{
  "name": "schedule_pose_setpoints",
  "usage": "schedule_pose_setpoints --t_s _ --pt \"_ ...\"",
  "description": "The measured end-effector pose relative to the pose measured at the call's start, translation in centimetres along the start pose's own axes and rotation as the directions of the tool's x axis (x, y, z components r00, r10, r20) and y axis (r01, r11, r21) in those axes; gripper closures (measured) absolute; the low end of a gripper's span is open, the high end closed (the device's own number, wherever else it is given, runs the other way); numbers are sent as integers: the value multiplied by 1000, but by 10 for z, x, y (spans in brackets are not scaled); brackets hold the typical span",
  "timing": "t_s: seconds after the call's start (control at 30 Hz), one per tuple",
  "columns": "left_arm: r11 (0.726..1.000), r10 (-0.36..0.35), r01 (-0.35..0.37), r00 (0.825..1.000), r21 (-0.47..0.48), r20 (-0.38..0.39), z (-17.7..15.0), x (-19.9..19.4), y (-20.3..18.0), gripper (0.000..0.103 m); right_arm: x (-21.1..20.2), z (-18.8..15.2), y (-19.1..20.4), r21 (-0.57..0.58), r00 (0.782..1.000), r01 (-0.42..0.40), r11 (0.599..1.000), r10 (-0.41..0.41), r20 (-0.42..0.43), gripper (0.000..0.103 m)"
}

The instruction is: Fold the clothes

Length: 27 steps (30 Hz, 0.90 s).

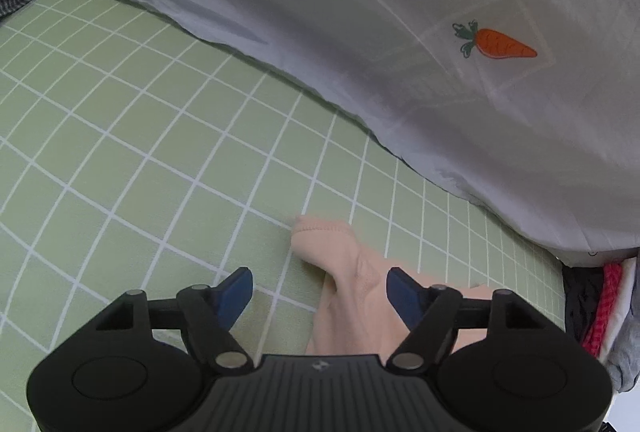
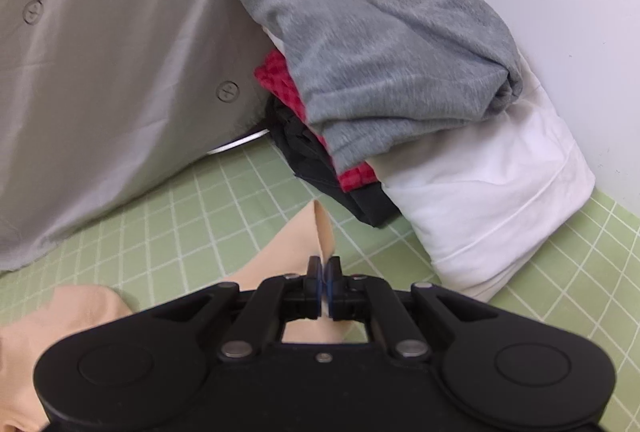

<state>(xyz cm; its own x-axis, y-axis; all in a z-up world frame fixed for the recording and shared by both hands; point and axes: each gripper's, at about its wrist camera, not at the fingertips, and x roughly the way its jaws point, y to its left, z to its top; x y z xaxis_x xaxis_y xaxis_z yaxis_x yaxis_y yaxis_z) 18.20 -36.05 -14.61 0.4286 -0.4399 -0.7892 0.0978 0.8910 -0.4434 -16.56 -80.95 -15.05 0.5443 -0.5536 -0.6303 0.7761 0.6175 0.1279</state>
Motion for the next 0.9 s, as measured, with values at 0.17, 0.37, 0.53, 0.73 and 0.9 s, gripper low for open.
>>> schedule_pose_setpoints --t_s 0.17,0.37,0.53,0.73,0.9 --pt "999 -2 4 999 -41 49 -18 -58 23 22 -40 -2 21 -54 992 -114 992 117 50 100" --pt "1000 8 -7 999 -13 43 -58 -122 48 22 -100 -36 62 -175 969 -238 955 246 30 100" --pt "998 47 -48 999 51 17 -95 -162 68 22 -143 -88 95 -293 949 -314 903 310 -62 100" --pt "996 29 -26 999 90 -30 -129 -188 94 22 -181 -161 128 -361 924 -377 853 321 -206 100" --pt "986 34 -21 997 167 -74 -150 -204 112 19 -199 -197 134 -324 935 -331 886 263 -237 100"
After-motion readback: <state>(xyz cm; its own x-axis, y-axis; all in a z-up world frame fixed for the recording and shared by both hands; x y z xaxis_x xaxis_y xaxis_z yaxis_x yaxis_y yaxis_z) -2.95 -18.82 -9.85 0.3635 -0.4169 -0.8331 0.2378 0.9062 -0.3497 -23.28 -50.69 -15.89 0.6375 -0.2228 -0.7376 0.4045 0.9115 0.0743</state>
